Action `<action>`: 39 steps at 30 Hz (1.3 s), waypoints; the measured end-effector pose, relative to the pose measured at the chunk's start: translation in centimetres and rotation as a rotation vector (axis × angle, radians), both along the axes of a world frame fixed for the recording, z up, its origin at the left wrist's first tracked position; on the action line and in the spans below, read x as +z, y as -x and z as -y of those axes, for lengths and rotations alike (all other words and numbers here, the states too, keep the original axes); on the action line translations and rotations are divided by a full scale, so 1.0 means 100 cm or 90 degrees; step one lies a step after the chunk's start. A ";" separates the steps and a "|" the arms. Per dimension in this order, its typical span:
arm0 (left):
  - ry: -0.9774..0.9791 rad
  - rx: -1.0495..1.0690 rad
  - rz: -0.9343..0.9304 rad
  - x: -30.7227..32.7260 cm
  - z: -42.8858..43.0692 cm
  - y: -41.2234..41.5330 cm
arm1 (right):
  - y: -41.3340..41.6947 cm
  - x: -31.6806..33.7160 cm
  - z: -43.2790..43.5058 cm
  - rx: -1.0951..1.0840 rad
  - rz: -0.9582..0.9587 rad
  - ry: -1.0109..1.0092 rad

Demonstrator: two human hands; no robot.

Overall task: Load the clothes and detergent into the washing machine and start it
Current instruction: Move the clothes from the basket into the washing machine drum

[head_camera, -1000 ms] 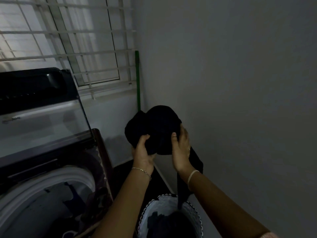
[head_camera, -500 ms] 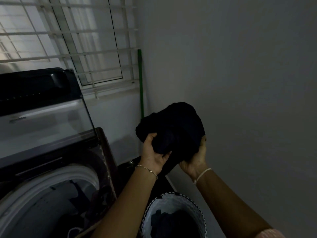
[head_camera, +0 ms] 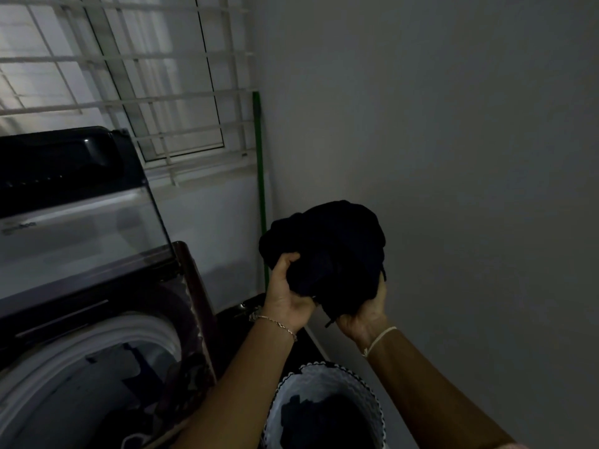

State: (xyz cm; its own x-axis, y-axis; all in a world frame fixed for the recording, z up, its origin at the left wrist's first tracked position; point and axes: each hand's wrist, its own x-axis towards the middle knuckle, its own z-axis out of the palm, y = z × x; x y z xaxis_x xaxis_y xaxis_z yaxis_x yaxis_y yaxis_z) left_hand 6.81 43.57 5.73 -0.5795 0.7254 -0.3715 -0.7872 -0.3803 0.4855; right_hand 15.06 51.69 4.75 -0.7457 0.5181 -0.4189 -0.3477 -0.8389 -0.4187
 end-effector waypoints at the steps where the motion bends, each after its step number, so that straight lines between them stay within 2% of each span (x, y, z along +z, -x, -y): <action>1: -0.001 0.013 -0.005 0.000 -0.001 0.001 | 0.000 -0.002 0.000 0.009 0.010 -0.016; 9: -0.007 0.058 0.005 -0.006 0.006 -0.002 | -0.005 0.003 0.000 0.025 0.047 -0.132; 17: -0.019 0.068 0.003 0.001 0.023 -0.015 | -0.001 0.007 -0.003 0.018 -0.128 -0.043; 27: 0.022 0.165 0.008 -0.003 0.081 -0.011 | 0.023 0.002 0.038 0.137 -0.070 0.040; 33: 0.015 0.226 0.060 -0.020 0.136 0.001 | 0.045 -0.009 0.082 0.242 -0.044 0.055; 39: 0.012 0.281 0.020 -0.024 0.193 0.013 | 0.070 -0.010 0.128 0.328 -0.037 0.058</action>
